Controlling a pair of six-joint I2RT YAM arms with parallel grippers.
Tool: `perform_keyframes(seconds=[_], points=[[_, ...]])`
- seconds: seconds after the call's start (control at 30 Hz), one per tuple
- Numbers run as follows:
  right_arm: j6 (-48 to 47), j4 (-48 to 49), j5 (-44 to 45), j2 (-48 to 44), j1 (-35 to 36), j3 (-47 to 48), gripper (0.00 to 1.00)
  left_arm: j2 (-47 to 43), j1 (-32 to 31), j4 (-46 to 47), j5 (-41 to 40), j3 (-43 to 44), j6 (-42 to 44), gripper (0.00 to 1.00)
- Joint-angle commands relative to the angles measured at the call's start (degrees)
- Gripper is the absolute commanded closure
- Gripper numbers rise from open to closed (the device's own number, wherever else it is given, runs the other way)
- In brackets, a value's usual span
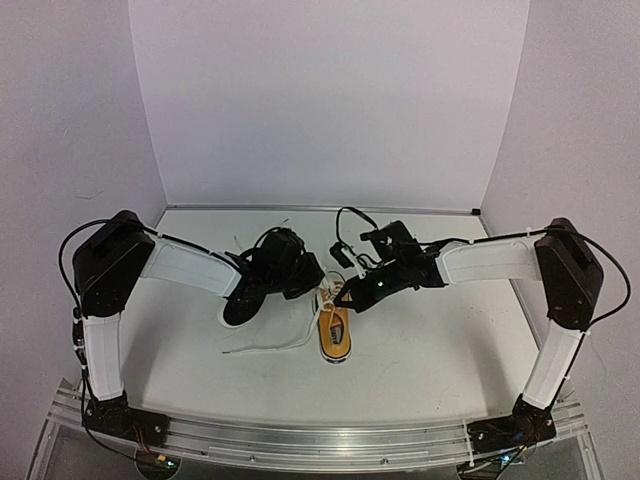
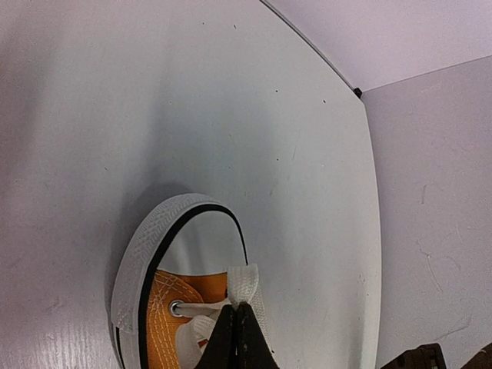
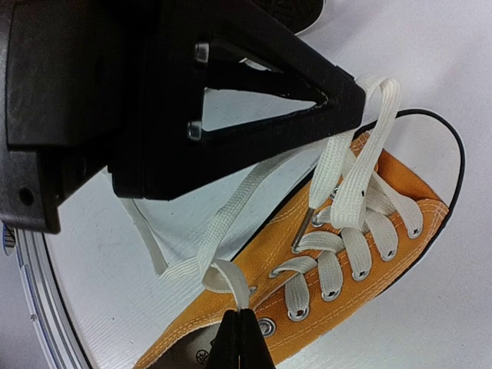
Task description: Tie the shoes
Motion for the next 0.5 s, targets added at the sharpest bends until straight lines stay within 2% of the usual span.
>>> perform_keyframes(seconds=[0.0, 0.13, 0.47], points=[[0.3, 2.6, -0.3, -3.1, 0.1, 0.0, 1.0, 0.1, 0.2, 3.1, 3.5, 0.4, 0.9, 1.0], [0.5, 2.7, -0.1, -2.7, 0.1, 0.2, 1.0, 0.4, 0.2, 3.8, 8.9, 0.0, 1.3, 1.0], [0.5, 2.7, -0.3, -3.1, 0.1, 0.3, 1.0, -2.1, 0.2, 2.3, 9.7, -3.1, 2.4, 1.0]])
